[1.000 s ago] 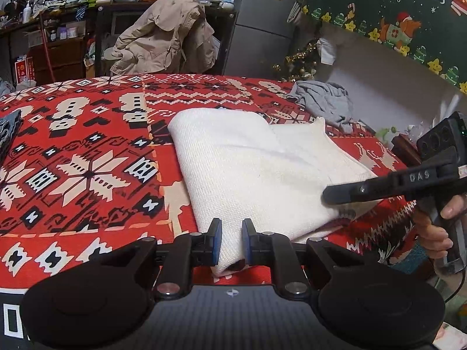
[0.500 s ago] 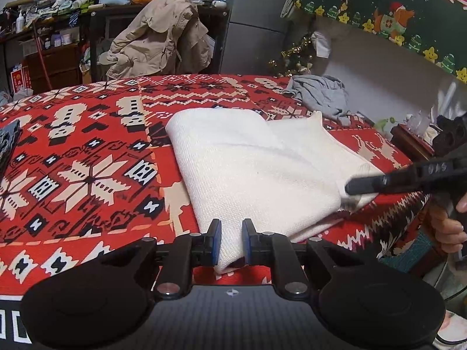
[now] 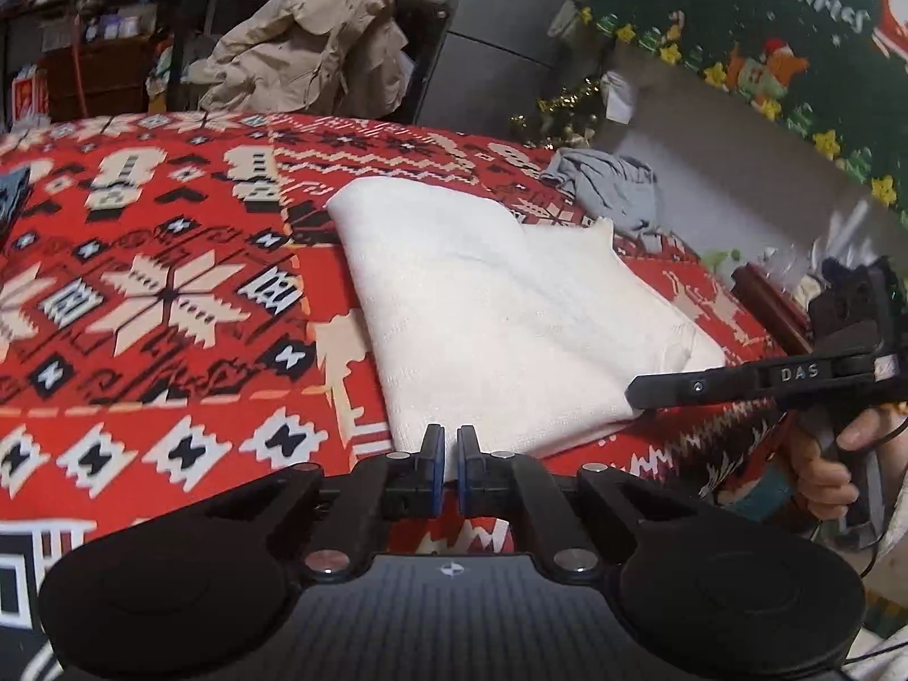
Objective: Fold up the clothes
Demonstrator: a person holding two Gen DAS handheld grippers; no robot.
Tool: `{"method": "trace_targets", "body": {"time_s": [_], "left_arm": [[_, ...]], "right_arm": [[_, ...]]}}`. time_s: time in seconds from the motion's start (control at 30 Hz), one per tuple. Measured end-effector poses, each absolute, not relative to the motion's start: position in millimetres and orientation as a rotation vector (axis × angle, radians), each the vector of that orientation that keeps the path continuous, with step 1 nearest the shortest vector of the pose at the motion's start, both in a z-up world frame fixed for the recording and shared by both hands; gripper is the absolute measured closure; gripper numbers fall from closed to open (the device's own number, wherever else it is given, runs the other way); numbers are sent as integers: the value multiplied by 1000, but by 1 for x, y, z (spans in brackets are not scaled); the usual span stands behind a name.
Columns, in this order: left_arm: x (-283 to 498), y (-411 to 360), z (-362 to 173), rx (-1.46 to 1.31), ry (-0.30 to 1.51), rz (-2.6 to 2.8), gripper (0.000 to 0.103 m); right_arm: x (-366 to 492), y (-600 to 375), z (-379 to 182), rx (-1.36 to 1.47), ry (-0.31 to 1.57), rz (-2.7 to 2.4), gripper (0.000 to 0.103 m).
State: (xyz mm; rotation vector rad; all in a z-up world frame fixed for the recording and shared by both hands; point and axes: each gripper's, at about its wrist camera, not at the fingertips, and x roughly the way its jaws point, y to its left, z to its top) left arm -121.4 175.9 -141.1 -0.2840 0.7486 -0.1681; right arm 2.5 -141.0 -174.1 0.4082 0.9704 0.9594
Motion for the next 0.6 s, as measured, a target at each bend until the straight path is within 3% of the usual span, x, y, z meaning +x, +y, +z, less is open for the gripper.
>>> {"method": "trace_targets", "body": {"time_s": [0.23,0.37,0.6], "left_arm": [[-108,173,-118,-243,676,-150,97],[-85,166,-108,-231,624,-138,96],[-59,171,-136,-351,672,-109,96]], "right_arm": [[-1,-144,-147,352,911,897,93],[-11,-124,-114,240,786,826,93],[-26,-44,-102,75,652,770,93]]}}
